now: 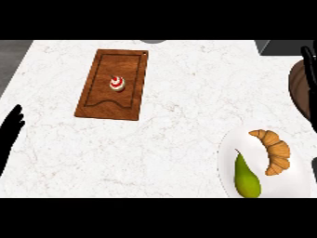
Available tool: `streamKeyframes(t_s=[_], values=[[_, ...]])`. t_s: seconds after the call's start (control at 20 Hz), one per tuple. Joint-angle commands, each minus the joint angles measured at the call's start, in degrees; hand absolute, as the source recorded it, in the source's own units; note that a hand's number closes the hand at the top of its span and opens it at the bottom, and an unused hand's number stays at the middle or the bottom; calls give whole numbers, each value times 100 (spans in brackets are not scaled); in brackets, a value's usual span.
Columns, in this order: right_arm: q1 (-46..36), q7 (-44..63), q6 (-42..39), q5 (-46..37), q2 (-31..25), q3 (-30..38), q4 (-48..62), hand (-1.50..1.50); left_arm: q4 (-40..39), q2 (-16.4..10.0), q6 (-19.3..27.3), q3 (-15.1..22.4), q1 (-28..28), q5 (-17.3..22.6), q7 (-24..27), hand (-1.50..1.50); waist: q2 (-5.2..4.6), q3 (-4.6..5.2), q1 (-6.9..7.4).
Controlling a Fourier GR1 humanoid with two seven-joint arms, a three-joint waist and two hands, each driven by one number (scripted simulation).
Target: Pick the croissant from the plate and place it in the bowl
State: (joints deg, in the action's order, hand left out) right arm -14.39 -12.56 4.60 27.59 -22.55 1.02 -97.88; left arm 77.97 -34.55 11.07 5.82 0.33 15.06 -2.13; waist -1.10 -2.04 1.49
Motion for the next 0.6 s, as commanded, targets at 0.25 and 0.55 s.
streamKeyframes(t_s=[0.25,0.55], values=[[802,960,-713,145,-495,-253,1241,-150,1004,932,-377,-329,-870,1057,646,0,78,208,-150],[921,441,1142,-2059,-700,-200,2511,-150,1243,1144,-654,-207,-720,1368,501,0,84,201,-61]])
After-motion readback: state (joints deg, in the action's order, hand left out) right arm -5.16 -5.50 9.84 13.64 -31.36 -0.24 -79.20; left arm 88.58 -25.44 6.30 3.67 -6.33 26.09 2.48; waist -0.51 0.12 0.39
